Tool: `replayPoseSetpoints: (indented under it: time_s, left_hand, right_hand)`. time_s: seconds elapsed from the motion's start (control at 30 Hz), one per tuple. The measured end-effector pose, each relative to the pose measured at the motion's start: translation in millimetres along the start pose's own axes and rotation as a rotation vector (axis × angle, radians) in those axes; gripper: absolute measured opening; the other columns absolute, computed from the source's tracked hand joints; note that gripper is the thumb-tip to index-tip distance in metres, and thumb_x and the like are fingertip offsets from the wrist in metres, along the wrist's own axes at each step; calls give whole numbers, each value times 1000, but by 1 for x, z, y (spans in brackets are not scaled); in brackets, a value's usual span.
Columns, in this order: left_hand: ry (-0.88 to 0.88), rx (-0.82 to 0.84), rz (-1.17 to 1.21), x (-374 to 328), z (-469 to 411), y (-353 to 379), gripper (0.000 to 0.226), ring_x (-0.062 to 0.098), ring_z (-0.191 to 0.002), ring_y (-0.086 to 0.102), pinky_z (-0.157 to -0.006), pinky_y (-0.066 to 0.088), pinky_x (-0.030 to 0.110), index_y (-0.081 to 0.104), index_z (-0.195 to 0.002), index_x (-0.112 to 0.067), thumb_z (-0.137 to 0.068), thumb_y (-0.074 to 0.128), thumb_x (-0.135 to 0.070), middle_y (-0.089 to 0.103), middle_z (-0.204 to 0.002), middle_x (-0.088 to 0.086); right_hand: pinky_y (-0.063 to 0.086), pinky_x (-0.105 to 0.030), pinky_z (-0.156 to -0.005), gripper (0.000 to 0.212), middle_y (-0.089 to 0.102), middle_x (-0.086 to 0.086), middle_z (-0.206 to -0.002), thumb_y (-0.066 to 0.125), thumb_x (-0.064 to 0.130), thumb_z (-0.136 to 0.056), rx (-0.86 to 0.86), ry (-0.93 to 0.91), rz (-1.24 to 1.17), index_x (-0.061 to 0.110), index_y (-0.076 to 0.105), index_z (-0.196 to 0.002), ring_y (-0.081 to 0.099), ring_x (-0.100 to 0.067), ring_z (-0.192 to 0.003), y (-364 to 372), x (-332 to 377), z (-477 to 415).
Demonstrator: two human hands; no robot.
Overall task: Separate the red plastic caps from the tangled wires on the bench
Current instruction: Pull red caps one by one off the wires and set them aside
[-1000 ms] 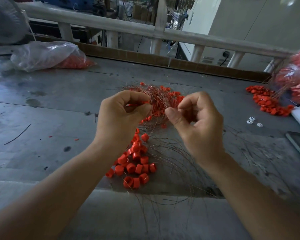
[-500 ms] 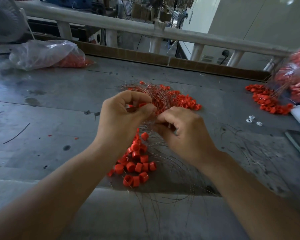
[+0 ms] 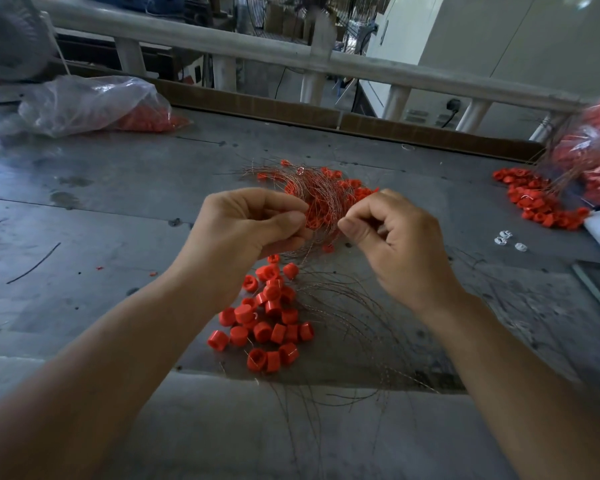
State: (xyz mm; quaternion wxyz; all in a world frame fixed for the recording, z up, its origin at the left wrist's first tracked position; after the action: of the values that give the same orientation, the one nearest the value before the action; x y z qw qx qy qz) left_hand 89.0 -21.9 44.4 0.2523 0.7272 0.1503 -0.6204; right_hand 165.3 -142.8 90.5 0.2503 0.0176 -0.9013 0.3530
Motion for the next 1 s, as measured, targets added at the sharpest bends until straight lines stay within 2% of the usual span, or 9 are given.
replayPoseSetpoints:
  time_s: [0.1,0.23,0.33,0.43,0.5,0.57,0.67,0.87,1.0]
  left_hand:
    - [-30,31,-16,3,1,3,15,12,-60,68,-56,53,16,69,-71,-10,-60,65,-1,70,-63,4]
    - [10,13,-101,-1,2,3,20,11,-54,66,-53,53,17,68,-69,-10,-72,63,9,69,-59,4]
    - [31,19,-151,-3,3,4,19,10,-51,65,-51,52,16,68,-69,-10,-74,63,8,68,-56,2]
    - [55,33,-182,-5,5,8,19,10,-51,65,-50,50,14,68,-68,-11,-73,65,7,68,-56,2]
    - [64,54,-166,-5,6,11,14,9,-54,66,-52,50,13,69,-70,-13,-66,69,1,69,-60,1]
    - [50,77,-117,-3,6,12,21,10,-65,68,-60,52,14,70,-76,-16,-56,69,-7,72,-70,1]
    - [30,127,-29,0,4,14,29,14,-79,70,-69,53,17,72,-81,-18,-61,64,2,74,-81,3]
    - [26,216,76,0,8,22,29,15,-74,70,-63,54,19,68,-87,-11,-60,63,-2,73,-80,5]
    - [58,221,50,-3,8,22,22,13,-68,68,-61,53,18,70,-76,-15,-54,69,-9,72,-75,4]
  right_hand:
    - [41,-7,-66,9,57,8,-74,60,11,-86,3,9,-26,6,64,-80,53,0,-71,1,-1,1]
    - [41,-5,-65,7,54,21,-75,59,9,-86,30,7,-69,8,66,-88,53,7,-70,6,0,3]
    - [41,-5,-60,14,57,18,-76,59,15,-84,37,-58,-79,7,68,-92,54,9,-67,9,12,5]
    - [48,-14,-60,15,62,10,-79,61,16,-83,29,-121,-73,6,69,-91,59,-4,-72,10,22,7]
    - [47,-16,-61,10,65,3,-76,62,12,-82,2,-144,-32,5,69,-85,58,-7,-68,7,23,7]
    - [42,-11,-61,7,61,2,-74,62,9,-82,-61,-131,17,5,68,-81,52,-3,-64,-2,20,6]
    - [37,-5,-64,6,54,4,-78,63,9,-82,-160,-89,4,6,69,-81,48,2,-70,-18,15,4]
    - [36,-3,-65,8,53,9,-78,66,11,-79,-199,-104,-41,7,71,-84,49,8,-71,-23,20,6]
    - [37,-4,-65,9,55,7,-78,66,11,-79,-220,-128,-76,7,70,-85,49,9,-71,-26,23,7]
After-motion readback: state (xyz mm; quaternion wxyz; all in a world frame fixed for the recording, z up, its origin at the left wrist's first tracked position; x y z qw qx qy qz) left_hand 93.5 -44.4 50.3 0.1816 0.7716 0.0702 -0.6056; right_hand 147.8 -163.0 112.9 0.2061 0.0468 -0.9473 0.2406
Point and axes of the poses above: each hand's wrist, its own z-axis away from the middle knuckle, its own y-axis out of the palm, x = y × z, the point moved 10 cm from there along -z, towards the middle knuckle
